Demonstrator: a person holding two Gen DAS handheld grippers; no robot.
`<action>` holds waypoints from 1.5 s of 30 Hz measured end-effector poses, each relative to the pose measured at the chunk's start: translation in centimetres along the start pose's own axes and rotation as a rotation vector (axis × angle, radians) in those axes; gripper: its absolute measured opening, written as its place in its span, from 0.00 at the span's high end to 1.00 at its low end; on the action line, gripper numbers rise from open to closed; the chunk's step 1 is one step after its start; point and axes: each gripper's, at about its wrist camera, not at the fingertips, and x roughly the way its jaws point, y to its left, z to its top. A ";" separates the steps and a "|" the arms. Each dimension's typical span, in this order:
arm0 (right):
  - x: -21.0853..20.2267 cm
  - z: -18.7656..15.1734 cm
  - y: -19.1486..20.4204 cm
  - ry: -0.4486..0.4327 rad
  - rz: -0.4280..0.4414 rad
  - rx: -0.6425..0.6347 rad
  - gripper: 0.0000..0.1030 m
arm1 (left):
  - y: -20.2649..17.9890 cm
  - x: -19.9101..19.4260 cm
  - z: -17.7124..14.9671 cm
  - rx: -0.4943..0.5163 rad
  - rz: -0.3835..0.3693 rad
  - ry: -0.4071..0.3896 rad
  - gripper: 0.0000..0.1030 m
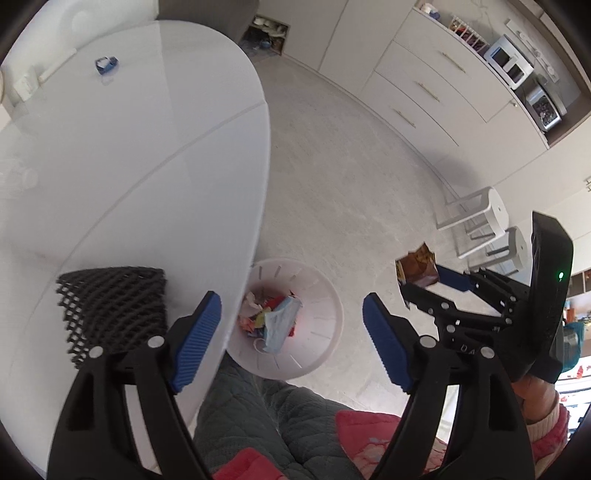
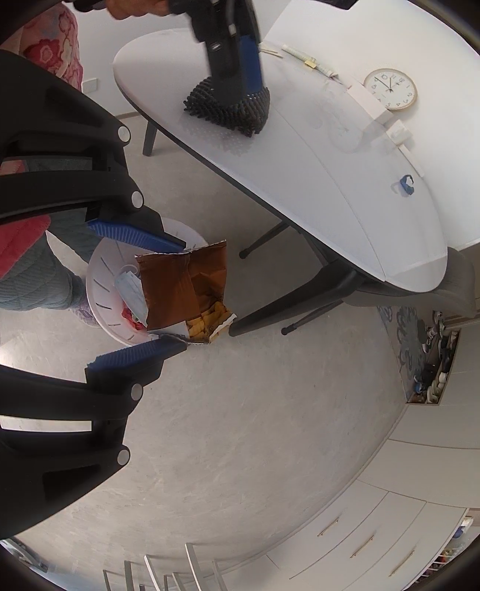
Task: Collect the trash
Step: 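Open the right tool to drop the brown wrapper into the bin, then move both tools back over the table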
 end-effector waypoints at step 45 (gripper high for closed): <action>1.0 8.7 13.2 -0.061 0.164 -0.256 0.10 | 16.1 -7.7 -2.2 -0.451 0.222 -0.161 0.12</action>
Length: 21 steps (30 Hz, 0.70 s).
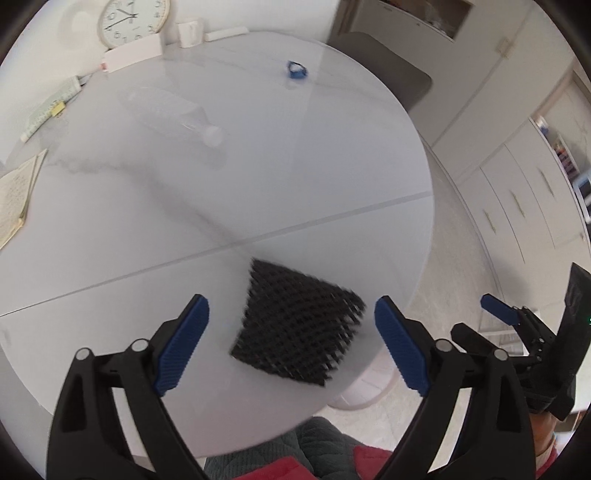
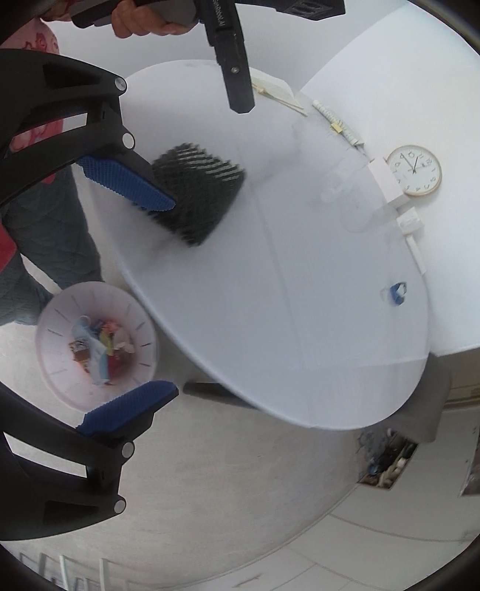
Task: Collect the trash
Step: 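Move both tools back over the table, then grasp the blue crumpled wrapper with the right tool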
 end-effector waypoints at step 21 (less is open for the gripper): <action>18.8 30.6 2.1 -0.023 -0.039 -0.015 0.03 | 12.0 9.2 21.1 -0.341 0.114 -0.045 0.10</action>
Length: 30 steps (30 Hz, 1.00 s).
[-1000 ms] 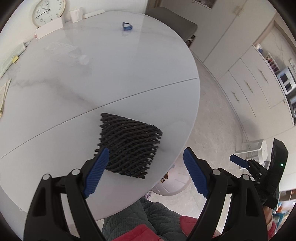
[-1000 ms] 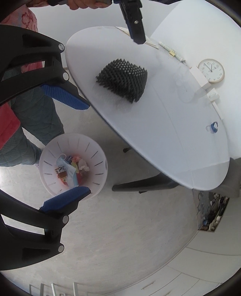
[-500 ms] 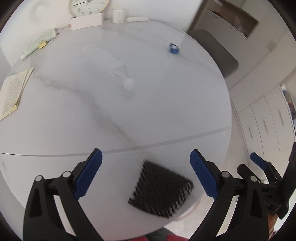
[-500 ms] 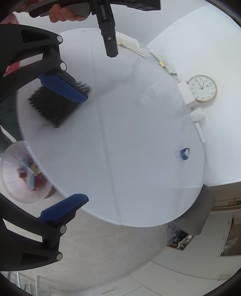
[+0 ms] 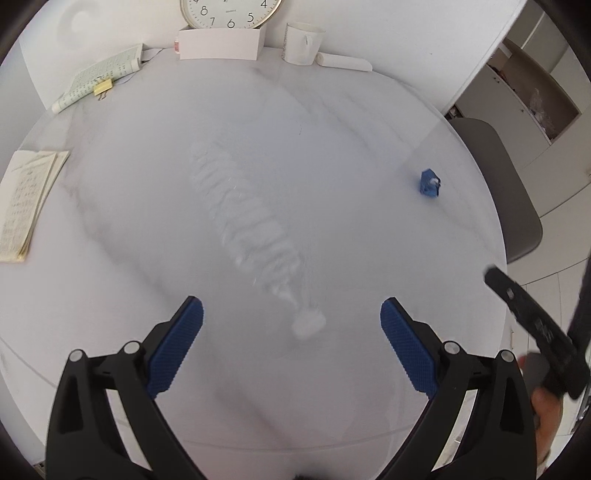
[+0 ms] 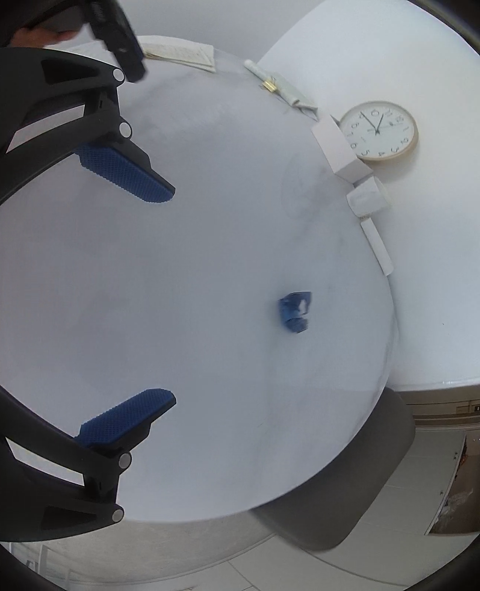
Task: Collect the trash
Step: 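Grasp the blue crumpled wrapper with the right tool, then grasp the clear plastic bottle around its middle with the left tool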
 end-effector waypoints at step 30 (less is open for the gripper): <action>11.4 6.4 3.1 0.055 -0.046 -0.156 0.65 | 4.5 4.2 4.1 -0.337 0.178 0.026 0.10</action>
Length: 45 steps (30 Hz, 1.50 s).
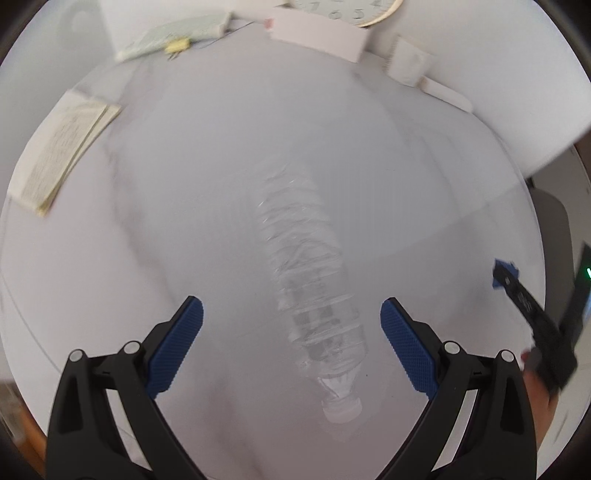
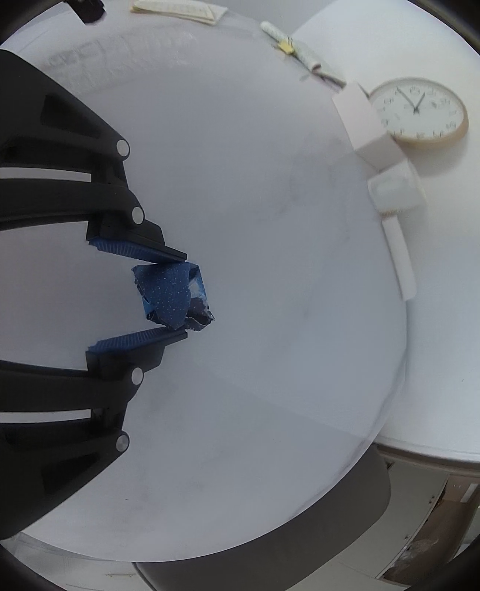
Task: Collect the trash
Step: 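Grasp the clear plastic bottle around its middle with the left tool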
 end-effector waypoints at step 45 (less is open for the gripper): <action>-12.9 -9.2 1.5 -0.013 0.130 -0.003 0.65 | -3.6 -1.8 -4.4 0.262 -0.014 -0.007 0.42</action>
